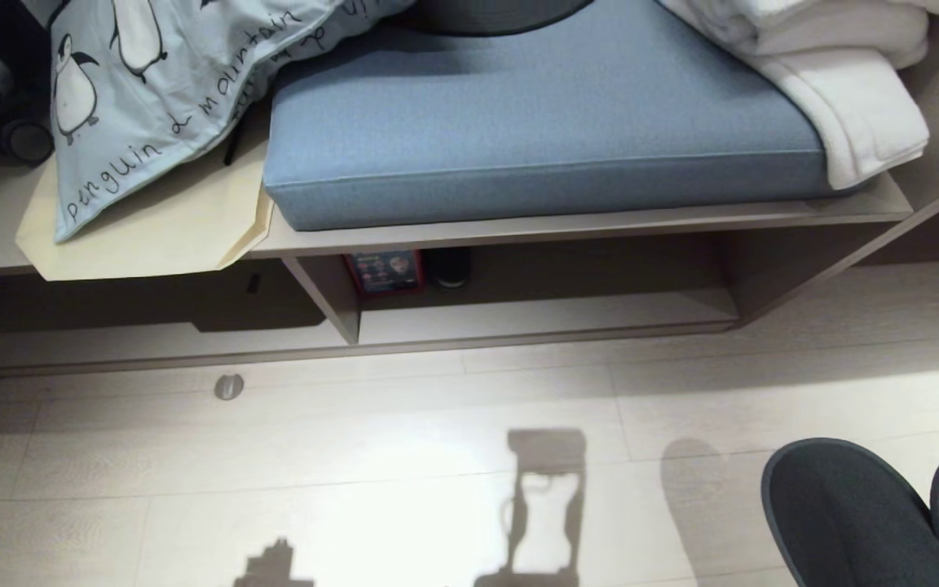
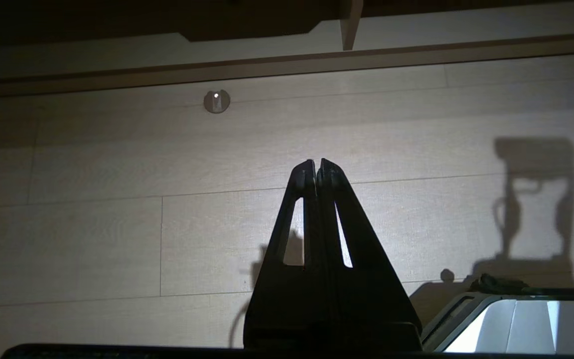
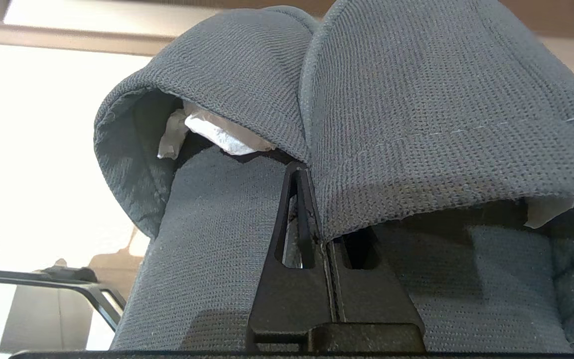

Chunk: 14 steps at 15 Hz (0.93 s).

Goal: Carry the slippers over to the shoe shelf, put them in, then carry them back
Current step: Place the slippers on the floor

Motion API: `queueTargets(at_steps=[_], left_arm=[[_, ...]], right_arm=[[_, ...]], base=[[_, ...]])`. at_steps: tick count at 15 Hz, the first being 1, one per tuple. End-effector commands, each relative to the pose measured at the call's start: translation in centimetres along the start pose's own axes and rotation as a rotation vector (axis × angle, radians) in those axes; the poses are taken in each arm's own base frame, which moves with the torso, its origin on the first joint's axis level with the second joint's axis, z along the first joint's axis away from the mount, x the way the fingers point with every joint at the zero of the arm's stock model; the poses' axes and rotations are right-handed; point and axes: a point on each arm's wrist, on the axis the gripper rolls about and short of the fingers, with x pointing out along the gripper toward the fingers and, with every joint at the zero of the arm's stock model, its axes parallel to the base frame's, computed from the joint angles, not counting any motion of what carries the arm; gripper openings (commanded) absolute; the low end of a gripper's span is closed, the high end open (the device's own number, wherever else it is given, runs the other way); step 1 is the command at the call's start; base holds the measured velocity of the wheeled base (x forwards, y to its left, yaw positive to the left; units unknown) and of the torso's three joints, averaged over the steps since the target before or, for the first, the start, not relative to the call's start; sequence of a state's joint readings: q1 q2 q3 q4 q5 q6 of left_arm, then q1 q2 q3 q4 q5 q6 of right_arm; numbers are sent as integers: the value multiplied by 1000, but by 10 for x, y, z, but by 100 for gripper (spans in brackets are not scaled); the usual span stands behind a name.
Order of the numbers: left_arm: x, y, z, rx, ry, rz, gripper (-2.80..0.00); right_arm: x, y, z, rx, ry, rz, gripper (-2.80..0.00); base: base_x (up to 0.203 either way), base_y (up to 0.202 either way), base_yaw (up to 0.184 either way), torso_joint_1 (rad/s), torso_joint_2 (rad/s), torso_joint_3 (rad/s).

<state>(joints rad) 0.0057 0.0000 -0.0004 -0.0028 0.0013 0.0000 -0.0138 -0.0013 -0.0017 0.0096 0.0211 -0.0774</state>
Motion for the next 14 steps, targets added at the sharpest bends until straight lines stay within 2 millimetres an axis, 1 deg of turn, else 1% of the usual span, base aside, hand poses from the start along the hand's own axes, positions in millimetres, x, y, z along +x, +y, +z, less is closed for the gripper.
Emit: queueTargets(at_steps=[1, 14], left_arm=[[0, 0, 0, 0, -1, 1, -280], [0, 0, 0, 0, 0, 1, -280]], right_arm=[[0, 0, 0, -1, 0, 0, -280], [0, 0, 0, -1, 0, 0, -280]], base=[[0, 0, 0, 7, -6, 198], [0, 0, 0, 2, -2, 201]])
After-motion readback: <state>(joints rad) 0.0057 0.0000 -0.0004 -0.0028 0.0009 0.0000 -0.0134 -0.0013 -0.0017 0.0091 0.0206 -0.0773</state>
